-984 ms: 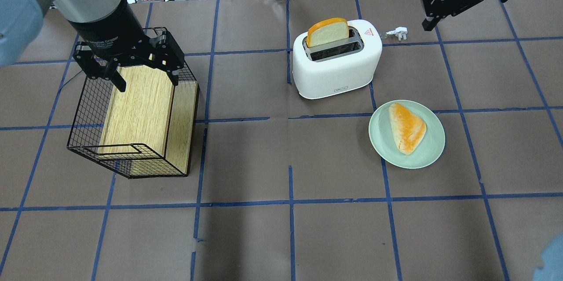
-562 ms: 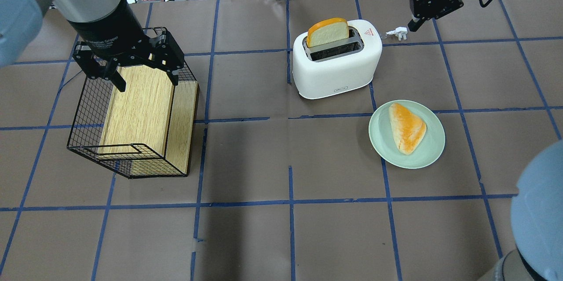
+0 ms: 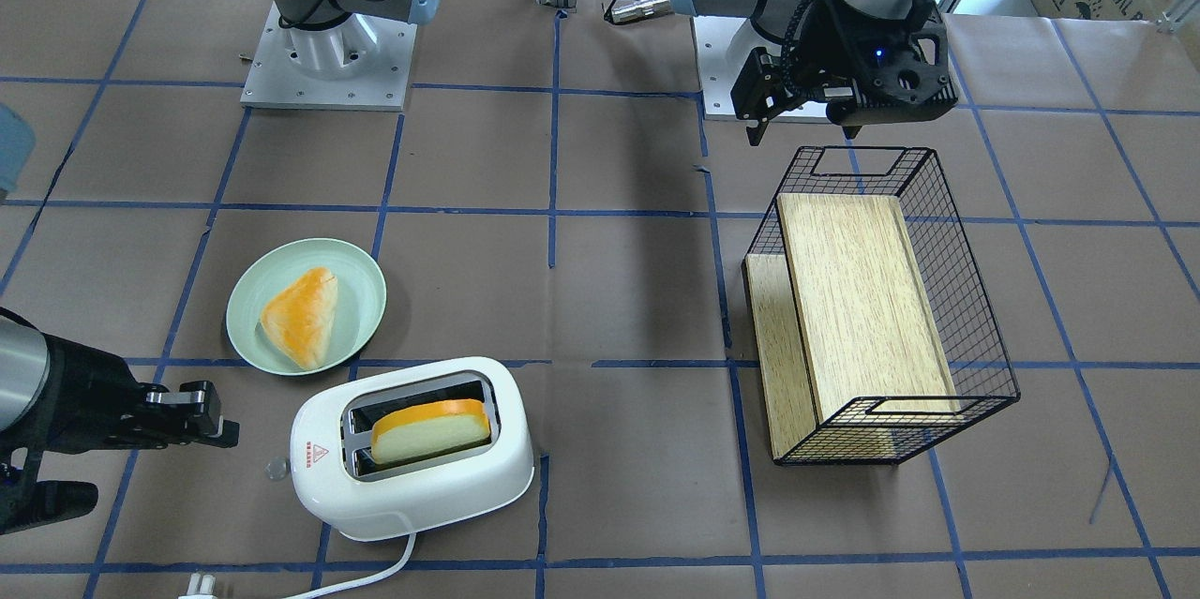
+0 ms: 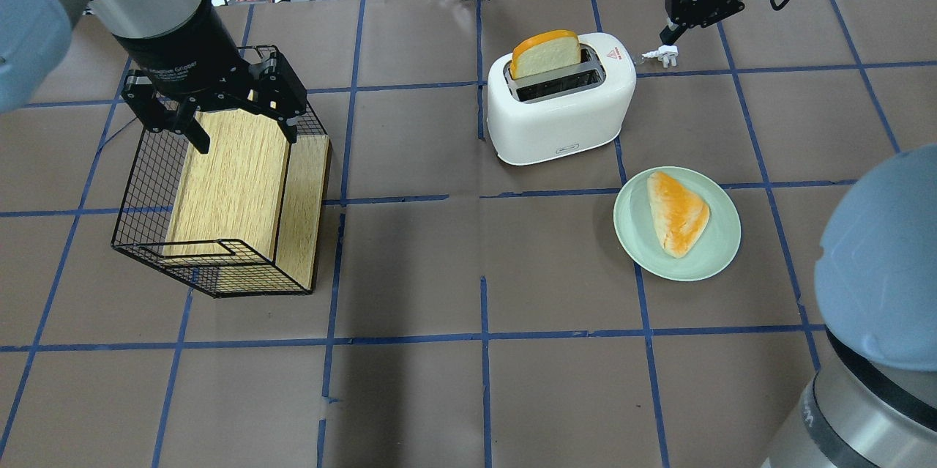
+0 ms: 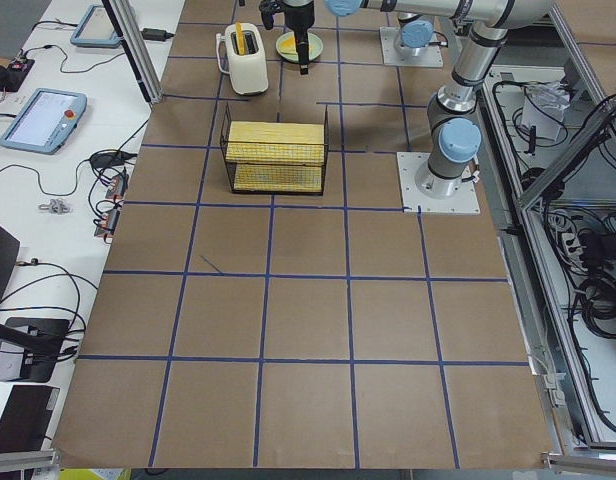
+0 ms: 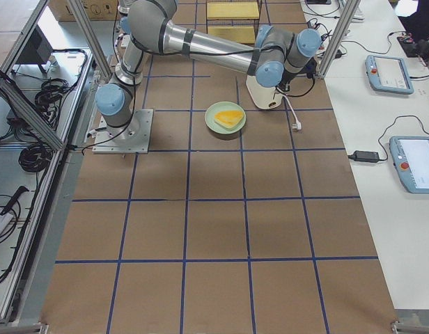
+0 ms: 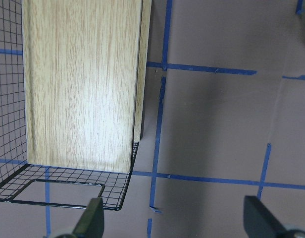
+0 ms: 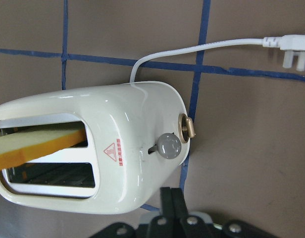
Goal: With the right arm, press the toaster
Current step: 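Lower the right gripper onto the toaster's side lever, then press the toaster lever down with the right gripper, then lift the right gripper up and away from the toaster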
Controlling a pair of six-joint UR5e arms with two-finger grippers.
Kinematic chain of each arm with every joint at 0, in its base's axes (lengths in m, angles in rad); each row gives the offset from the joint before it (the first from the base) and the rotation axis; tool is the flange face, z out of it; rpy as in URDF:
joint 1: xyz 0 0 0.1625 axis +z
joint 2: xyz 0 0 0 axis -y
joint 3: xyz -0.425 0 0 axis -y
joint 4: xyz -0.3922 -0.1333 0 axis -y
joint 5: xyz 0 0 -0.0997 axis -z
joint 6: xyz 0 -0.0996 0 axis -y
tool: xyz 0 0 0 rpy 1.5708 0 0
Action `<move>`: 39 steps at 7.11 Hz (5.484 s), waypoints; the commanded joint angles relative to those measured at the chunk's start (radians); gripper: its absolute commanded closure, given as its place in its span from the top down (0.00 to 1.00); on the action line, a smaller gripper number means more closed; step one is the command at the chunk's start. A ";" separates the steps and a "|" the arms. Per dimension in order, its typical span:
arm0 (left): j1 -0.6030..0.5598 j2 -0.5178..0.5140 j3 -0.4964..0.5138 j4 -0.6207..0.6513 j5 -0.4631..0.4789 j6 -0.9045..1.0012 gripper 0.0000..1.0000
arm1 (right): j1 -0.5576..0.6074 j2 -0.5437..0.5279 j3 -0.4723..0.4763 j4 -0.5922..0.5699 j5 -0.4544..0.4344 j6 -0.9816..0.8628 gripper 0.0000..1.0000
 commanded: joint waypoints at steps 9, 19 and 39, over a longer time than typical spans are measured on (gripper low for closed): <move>0.000 0.000 0.001 0.001 0.000 0.000 1.00 | 0.019 0.140 -0.081 -0.020 0.017 0.002 0.03; 0.000 0.000 0.001 0.001 0.000 0.000 1.00 | 0.024 0.179 -0.075 0.038 0.006 0.002 0.03; 0.000 0.000 0.000 0.000 0.000 0.000 1.00 | 0.151 0.047 -0.265 0.069 -0.411 0.024 1.00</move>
